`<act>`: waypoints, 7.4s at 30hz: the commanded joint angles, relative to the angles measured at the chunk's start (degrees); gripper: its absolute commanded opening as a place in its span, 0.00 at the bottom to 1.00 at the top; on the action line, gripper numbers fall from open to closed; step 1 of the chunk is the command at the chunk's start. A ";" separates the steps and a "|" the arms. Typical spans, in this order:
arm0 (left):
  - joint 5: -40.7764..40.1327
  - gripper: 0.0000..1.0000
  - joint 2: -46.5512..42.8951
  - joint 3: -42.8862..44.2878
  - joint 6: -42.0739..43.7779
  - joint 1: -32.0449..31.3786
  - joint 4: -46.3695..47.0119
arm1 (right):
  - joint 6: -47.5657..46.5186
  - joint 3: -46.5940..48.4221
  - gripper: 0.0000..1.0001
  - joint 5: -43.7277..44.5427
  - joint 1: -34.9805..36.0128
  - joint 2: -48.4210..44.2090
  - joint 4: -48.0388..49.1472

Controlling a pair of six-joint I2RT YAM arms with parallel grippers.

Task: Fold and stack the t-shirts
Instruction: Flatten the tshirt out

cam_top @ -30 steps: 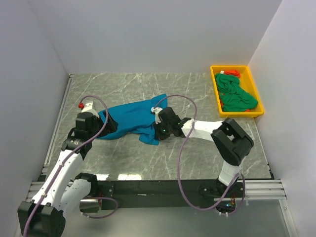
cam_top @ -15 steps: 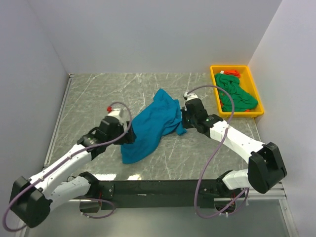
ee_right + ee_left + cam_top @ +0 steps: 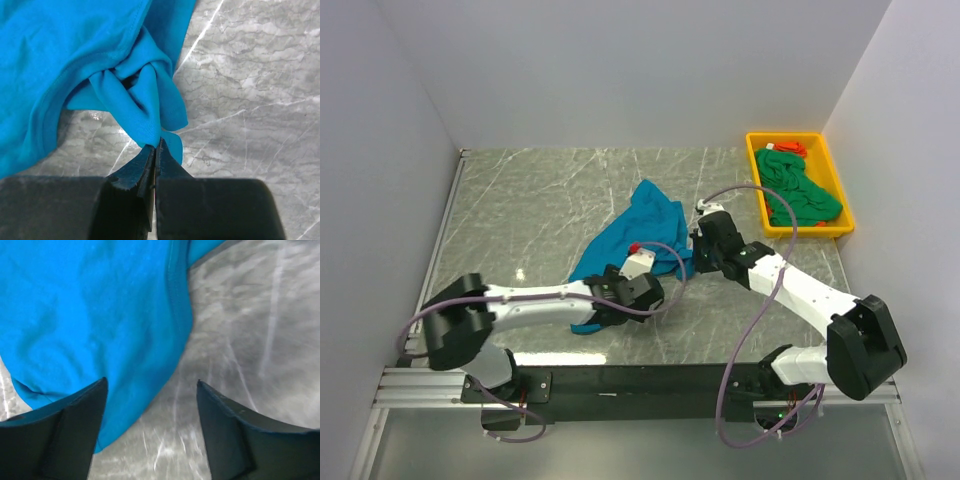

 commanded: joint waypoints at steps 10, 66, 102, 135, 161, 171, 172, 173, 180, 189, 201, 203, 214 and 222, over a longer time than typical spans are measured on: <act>-4.38 0.74 11.45 6.49 0.19 -1.28 -0.30 | 0.55 -2.89 0.00 -0.83 -0.86 -5.13 2.00; 30.79 0.88 -2.59 3.78 4.06 73.63 8.41 | 7.49 -8.16 0.00 -1.80 -3.14 -14.89 -5.30; 22.09 0.51 -11.93 -19.88 -24.33 56.90 22.12 | 6.26 -11.50 0.00 -1.89 -3.14 -15.15 -1.17; 14.01 0.01 -19.93 -13.73 -8.86 78.87 7.10 | 13.28 -11.23 0.00 12.16 -3.76 -20.15 -6.78; 4.76 0.47 -39.44 -2.74 6.43 80.02 -2.23 | 7.40 -2.10 0.46 -11.56 -3.76 -34.41 -19.01; 27.60 0.82 -33.57 -3.09 9.95 78.97 4.27 | 6.79 2.29 0.45 -15.61 -2.80 -8.85 -4.17; 28.67 0.83 -32.77 -3.88 9.95 78.44 4.71 | 6.09 4.39 0.45 -15.52 -2.44 -6.30 -3.54; 29.37 0.83 -31.89 -4.32 9.69 76.35 5.15 | 5.91 5.28 0.45 -15.43 -1.83 -1.92 -3.02; 27.09 0.81 -18.54 -2.31 7.23 59.46 5.68 | 6.61 12.40 0.45 -14.73 2.92 14.54 1.21; 28.06 0.79 -0.44 1.46 2.39 46.45 9.02 | 8.89 17.94 0.44 -15.07 2.22 27.82 3.76; 31.04 0.75 24.35 16.74 -0.33 39.41 9.55 | 12.23 25.13 0.42 -17.98 -10.59 38.81 -0.81; 32.63 0.75 29.34 19.92 -1.12 38.88 9.20 | 12.76 27.16 0.42 -18.15 -12.45 40.57 -2.30; 36.95 0.78 45.11 46.55 -1.66 37.48 4.02 | 11.62 47.64 0.43 -16.84 -21.33 50.85 -8.10; 25.89 0.91 27.73 38.85 -3.76 40.82 3.32 | 8.45 41.19 0.51 -12.80 -21.43 39.18 -8.11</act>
